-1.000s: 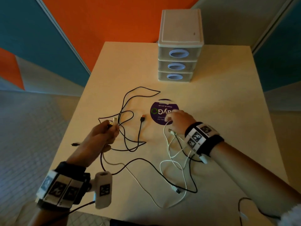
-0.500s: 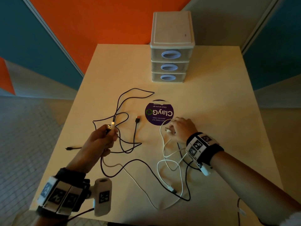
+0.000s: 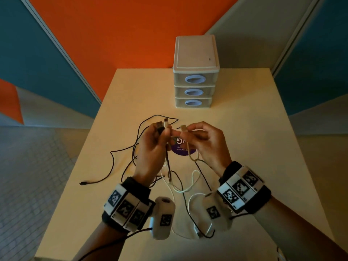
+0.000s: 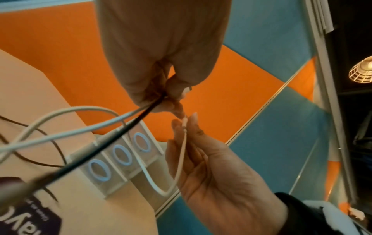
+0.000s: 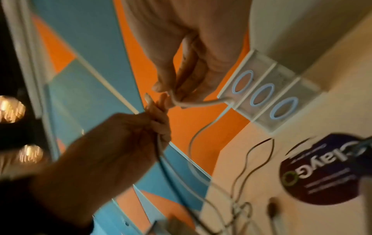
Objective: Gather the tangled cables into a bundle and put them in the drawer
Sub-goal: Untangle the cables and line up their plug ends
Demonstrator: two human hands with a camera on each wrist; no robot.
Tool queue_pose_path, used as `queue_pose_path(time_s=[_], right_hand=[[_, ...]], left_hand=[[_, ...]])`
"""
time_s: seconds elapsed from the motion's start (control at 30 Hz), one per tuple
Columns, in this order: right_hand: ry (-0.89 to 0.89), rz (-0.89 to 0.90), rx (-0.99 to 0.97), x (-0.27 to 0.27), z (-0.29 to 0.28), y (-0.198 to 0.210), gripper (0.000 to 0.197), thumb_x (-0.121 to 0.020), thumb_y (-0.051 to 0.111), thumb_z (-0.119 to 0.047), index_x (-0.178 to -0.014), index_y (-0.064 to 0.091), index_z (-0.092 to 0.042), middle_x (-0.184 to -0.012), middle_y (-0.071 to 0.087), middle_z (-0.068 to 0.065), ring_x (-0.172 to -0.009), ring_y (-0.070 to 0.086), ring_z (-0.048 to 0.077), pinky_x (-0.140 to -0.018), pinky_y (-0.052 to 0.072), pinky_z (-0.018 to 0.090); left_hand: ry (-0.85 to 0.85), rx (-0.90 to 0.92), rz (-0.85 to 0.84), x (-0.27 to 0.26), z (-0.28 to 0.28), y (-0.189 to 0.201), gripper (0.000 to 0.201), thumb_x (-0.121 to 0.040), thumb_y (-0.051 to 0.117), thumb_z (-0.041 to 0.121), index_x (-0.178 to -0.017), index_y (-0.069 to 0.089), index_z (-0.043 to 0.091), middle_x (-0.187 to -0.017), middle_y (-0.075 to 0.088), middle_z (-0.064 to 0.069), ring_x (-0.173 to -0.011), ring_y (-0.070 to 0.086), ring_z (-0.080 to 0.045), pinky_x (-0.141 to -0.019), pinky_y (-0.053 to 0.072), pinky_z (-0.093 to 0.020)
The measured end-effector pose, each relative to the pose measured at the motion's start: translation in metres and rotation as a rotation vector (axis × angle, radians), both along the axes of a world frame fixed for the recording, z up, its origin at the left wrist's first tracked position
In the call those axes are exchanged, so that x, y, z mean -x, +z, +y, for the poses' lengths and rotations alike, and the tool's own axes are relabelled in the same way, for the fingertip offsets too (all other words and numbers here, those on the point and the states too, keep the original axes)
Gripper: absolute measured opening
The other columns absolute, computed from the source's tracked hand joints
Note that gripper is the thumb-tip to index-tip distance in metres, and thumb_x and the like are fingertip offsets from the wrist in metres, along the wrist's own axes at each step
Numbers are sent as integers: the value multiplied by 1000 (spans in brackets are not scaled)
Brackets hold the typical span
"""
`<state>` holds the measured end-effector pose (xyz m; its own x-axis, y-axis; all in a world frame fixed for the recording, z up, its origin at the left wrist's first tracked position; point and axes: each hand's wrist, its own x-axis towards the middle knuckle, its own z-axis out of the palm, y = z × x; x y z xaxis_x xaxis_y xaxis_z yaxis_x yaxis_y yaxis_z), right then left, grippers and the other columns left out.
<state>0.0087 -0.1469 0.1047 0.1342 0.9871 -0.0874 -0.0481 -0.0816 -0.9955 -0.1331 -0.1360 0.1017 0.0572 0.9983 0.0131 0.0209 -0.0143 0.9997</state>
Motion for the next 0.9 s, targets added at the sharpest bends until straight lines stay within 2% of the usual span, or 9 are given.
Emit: queue_pose_path(time_s=[0.1,0.3,0.4,0.5,0.57,0.63,0.7,0.77,0.9], right_hand=[[-114,125,35,3,-2,9,11,-73,74,-18,-79,66,-17,-83,73,4,-72,72,19,-71,60,37],[-195,186,10,7,-1,19,21,-67,79,-16,-76,61,-11,-69,69,3,-56,67,10,-48,49,18],[-243,48,81,8,8,14,44,-53,82,-51,-71,54,-21,-75,67,5,-64,66,20,-56,51,29],[-30,-108,203,17,9,18,72,-50,53,-86,-82,58,-21,-84,71,3,-74,69,18,-69,58,39],[204,-259,159,23,1,24,70,-74,35,-79,-82,62,-15,-72,70,0,-63,66,8,-61,53,30],[331,-409,-32,25,-8,24,53,-92,35,-53,-66,59,-14,-59,61,-5,-57,58,7,-64,46,29],[406,-378,-112,23,-12,22,45,-96,39,-39,-61,53,-13,-56,55,-7,-61,54,10,-71,43,33],[496,-201,-25,20,-11,24,40,-97,38,-34,-66,49,-12,-55,53,-6,-59,53,12,-72,44,35],[625,-104,34,16,-16,29,30,-95,42,-33,-74,52,-14,-44,38,-10,-42,37,9,-47,36,22]], left_hand=[[8,-31,-31,-10,2,8,16,-96,46,5,-105,59,4,-82,67,-2,-61,62,1,-55,47,-14],[-158,153,-275,-22,-6,8,26,-98,43,17,-103,64,1,-78,75,-1,-69,71,-11,-60,54,-20],[-223,255,-441,-22,-5,17,34,-99,36,21,-104,63,1,-82,74,-5,-70,70,-13,-62,55,-23],[-172,191,-285,-19,-1,26,33,-98,40,27,-104,68,12,-93,72,-14,-77,68,-28,-62,56,-35],[-124,154,-262,-16,6,34,34,-100,37,29,-97,67,14,-85,70,-16,-66,64,-31,-57,52,-33],[-48,192,-401,-8,17,43,34,-102,31,26,-87,58,12,-67,70,0,-58,65,-16,-63,55,-29],[-35,248,-543,-1,26,49,33,-103,27,24,-83,51,13,-52,53,9,-44,52,-6,-61,54,-24],[-53,282,-604,6,31,54,34,-104,24,23,-81,48,15,-48,40,10,-36,34,-3,-43,43,-16],[4,239,-652,38,49,63,34,-101,21,16,-77,46,16,-46,40,10,-35,29,-1,-31,23,-12]])
